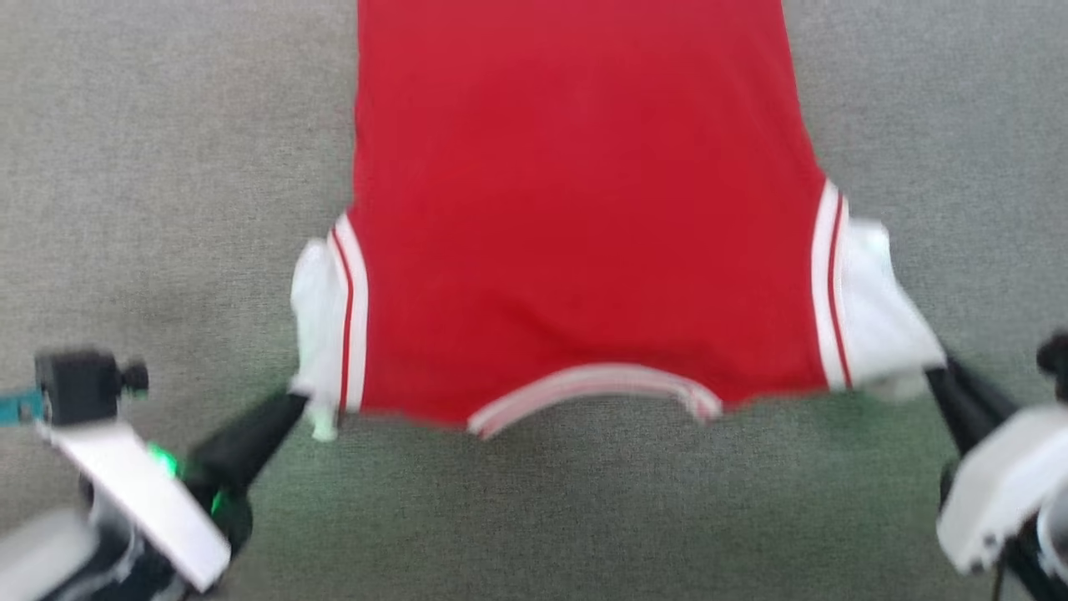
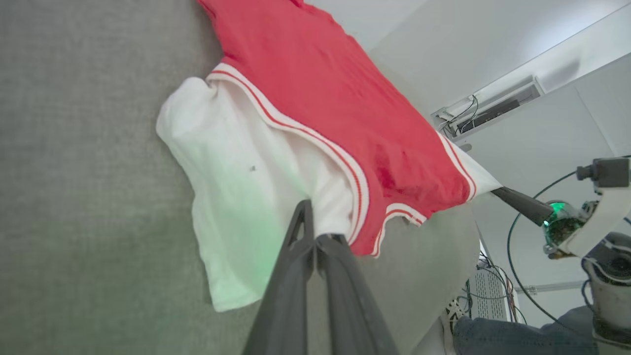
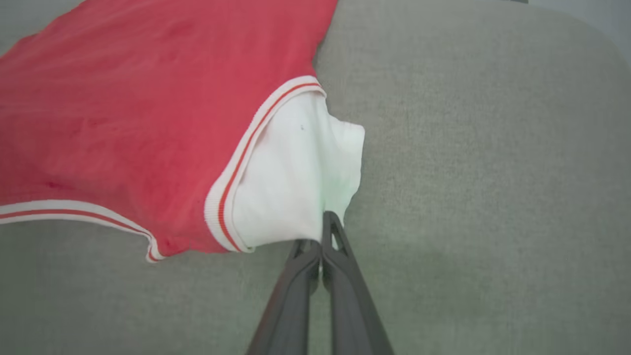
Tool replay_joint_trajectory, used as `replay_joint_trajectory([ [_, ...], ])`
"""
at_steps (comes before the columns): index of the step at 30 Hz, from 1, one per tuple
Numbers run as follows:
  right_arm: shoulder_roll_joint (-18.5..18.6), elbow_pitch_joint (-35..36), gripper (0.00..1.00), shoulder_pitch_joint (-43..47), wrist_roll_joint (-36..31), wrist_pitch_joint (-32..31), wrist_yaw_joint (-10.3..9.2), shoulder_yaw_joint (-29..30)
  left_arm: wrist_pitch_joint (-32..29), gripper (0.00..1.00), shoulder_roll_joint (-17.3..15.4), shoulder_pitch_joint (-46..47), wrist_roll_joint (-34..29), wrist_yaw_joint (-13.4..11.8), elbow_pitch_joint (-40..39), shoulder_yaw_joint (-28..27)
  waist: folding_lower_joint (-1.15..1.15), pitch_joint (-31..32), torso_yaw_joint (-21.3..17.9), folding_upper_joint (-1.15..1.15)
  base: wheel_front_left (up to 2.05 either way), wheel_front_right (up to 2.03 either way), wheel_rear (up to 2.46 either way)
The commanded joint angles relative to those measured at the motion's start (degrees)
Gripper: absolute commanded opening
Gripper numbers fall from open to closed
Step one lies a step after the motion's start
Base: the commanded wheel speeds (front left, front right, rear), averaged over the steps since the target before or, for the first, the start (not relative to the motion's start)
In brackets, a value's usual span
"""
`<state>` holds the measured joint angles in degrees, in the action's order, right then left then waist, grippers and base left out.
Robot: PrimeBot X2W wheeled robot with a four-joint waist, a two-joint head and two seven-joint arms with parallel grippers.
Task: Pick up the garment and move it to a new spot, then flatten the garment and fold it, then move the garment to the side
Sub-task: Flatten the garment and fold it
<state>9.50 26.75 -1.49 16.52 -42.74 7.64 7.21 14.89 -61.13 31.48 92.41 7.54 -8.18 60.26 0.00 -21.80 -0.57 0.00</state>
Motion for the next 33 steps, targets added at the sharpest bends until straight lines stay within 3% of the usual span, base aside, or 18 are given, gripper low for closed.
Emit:
replay_joint_trajectory([
  [1, -0.44, 1.77, 0.00, 2.16, 1.22, -1.14, -0.29, 0.24, 0.28, 0.00, -1.00, -1.90, -1.08, -0.13, -0.66, 0.24, 0.00, 0.35, 0.08, 0.00, 0.00, 0.00, 0.00],
  [9, -1.95, 10.89, 0.00, 17.41, 5.79, -7.25, -0.22, 1.99, 0.36, 0.00, -5.24, -12.72, -3.89, -0.13, -5.09, 1.41, 0.00, 1.21, 0.78, 0.00, 0.00, 0.00, 0.00],
  [12, -2.54, 13.14, 0.00, 21.46, 7.82, -8.19, -0.22, 2.02, 0.36, 0.00, -6.02, -16.14, -3.93, -0.13, -6.69, 0.18, 0.00, 1.06, 0.93, 0.00, 0.00, 0.00, 0.00],
  [15, -3.07, 13.67, 0.00, 22.62, 8.73, -7.44, -0.22, 2.52, 0.36, 0.00, -4.80, -18.29, -4.59, -0.13, -6.55, -1.73, 0.00, 0.78, 1.01, 0.00, 0.00, 0.00, 0.00],
  [25, -1.94, 0.47, 0.00, 16.91, 8.62, -5.45, -0.22, -0.79, 0.37, 0.00, 2.14, -17.35, -4.65, -0.13, -1.63, -3.97, 0.00, -0.33, 0.43, 0.00, 0.00, 0.00, 0.00],
  [31, -0.87, -6.69, 0.00, 14.55, 7.03, -1.92, -0.22, -2.97, 0.37, 0.00, 3.83, -16.93, -5.15, -0.13, 0.01, -4.62, 0.00, -1.10, 0.15, 0.00, 0.00, 0.00, 0.00],
  [32, -0.60, -7.25, 0.15, 14.14, 6.67, -1.20, -0.22, -3.37, 0.37, 0.00, 3.95, -16.93, -5.13, -0.13, 0.08, -4.68, 0.00, -1.19, 0.11, 0.00, 0.00, 0.00, 0.00],
  [33, -0.60, -7.57, 0.44, 13.58, 6.32, -0.40, -0.22, -3.52, 0.38, 0.00, 3.98, -16.99, -5.08, -0.13, 0.05, -4.79, 0.00, -1.25, 0.04, 0.00, 0.00, 0.00, 0.00],
])
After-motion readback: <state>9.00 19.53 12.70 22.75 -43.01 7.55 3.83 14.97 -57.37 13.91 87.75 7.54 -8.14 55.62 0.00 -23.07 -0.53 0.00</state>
